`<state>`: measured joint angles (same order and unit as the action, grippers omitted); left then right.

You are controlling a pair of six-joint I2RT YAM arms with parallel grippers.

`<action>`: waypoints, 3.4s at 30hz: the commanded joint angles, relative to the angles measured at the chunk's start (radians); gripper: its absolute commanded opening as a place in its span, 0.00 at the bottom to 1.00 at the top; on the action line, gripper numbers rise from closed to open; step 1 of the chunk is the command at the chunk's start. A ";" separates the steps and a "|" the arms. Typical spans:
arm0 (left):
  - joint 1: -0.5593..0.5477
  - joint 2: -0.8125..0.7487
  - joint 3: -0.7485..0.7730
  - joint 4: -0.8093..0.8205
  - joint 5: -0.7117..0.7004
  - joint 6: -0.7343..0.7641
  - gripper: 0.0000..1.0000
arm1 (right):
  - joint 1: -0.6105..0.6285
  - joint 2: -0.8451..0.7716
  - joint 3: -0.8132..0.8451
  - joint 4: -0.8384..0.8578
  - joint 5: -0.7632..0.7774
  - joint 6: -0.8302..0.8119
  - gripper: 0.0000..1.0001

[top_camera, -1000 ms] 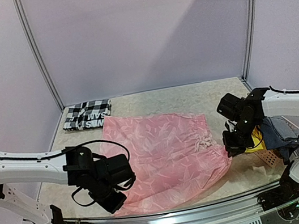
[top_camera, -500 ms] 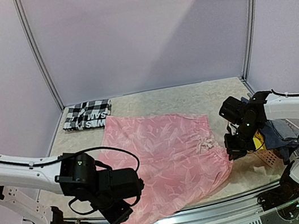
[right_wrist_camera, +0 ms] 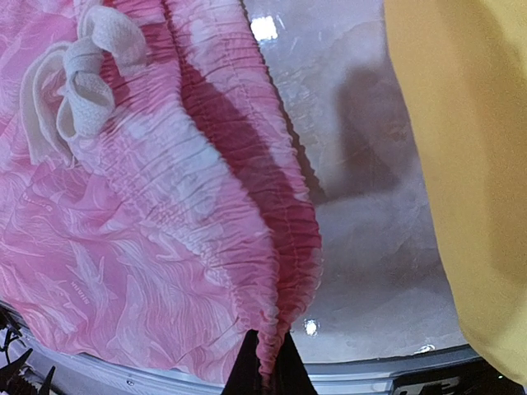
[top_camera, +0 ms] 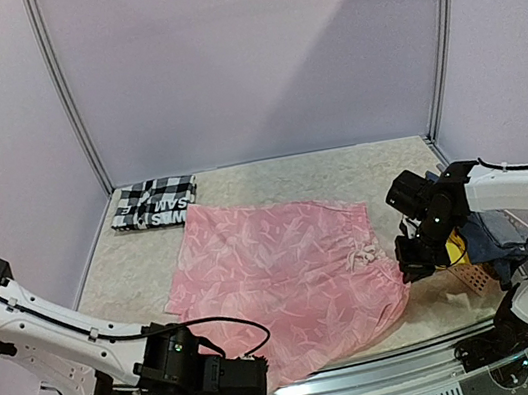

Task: Fold and stack the mixed laundry pile
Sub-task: Pick up the flattened shorts from the center of the board, then fold the flattened shorts at the center of the board.

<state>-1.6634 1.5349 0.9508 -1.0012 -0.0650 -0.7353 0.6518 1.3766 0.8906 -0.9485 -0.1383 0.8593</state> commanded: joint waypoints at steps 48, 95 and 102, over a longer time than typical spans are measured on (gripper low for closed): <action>0.465 -0.273 0.288 -0.398 -0.266 0.189 0.00 | 0.019 -0.056 0.278 -0.162 -0.030 0.167 0.00; 1.144 0.587 1.111 -0.315 -0.333 0.577 0.00 | -0.220 0.632 0.813 -0.260 -0.061 -0.031 0.00; 1.162 0.671 1.228 -0.279 -0.377 0.525 0.00 | -0.244 0.668 0.815 -0.244 -0.038 -0.015 0.00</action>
<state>-0.5297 2.1632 2.1170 -1.3201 -0.3889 -0.1680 0.4320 2.0228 1.6848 -1.1980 -0.1970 0.8402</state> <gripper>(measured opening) 0.007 0.031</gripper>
